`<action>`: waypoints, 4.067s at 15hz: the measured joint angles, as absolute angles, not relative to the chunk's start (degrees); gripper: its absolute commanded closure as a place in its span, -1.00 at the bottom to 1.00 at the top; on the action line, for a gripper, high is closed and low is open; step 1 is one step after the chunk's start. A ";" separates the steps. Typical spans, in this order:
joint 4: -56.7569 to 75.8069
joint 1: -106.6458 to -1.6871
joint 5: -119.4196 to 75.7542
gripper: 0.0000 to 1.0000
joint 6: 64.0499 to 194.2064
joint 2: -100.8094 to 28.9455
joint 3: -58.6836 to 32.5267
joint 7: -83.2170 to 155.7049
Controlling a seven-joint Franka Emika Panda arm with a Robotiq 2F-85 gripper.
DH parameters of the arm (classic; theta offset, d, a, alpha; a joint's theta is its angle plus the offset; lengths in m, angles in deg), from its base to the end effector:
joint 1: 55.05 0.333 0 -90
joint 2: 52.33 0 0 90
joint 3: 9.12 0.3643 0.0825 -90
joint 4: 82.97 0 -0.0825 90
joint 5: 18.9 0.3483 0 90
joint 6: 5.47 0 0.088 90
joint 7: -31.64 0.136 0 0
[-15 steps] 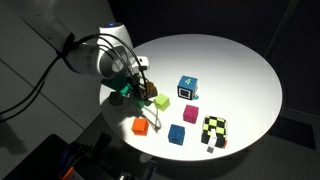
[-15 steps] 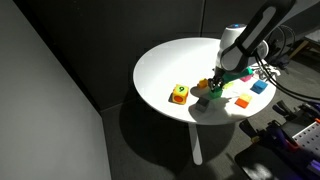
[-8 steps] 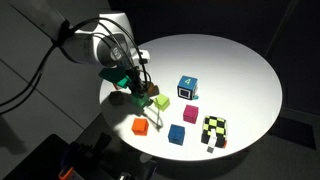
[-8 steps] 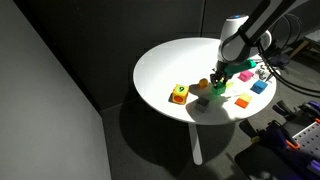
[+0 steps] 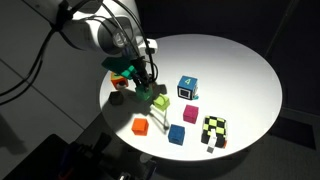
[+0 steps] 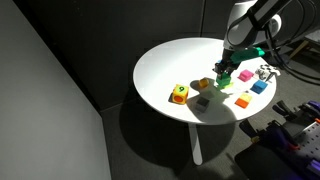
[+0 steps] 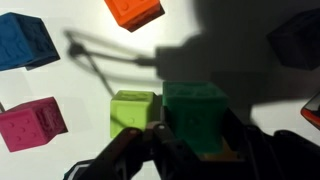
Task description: Put the green block on the yellow block on the right
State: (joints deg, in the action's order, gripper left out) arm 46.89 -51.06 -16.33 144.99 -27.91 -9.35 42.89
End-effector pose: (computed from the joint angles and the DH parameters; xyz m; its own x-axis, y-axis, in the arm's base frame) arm 0.5288 0.0343 0.2111 0.9832 -0.1688 -0.0691 -0.1695 -0.9855 -0.0044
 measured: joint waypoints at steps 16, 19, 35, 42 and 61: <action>46.58 -55.31 -15.15 0.46 145.10 -28.79 -11.40 40.56; 46.53 -55.31 -15.15 0.46 145.63 -28.45 -11.94 40.56; 44.72 -55.30 -15.09 -0.01 148.46 -24.56 -11.42 40.58; 44.53 -55.30 -15.09 -1.00 149.04 -23.71 -11.23 40.58; 49.65 -54.84 -13.95 -1.00 137.99 -34.44 -8.93 38.06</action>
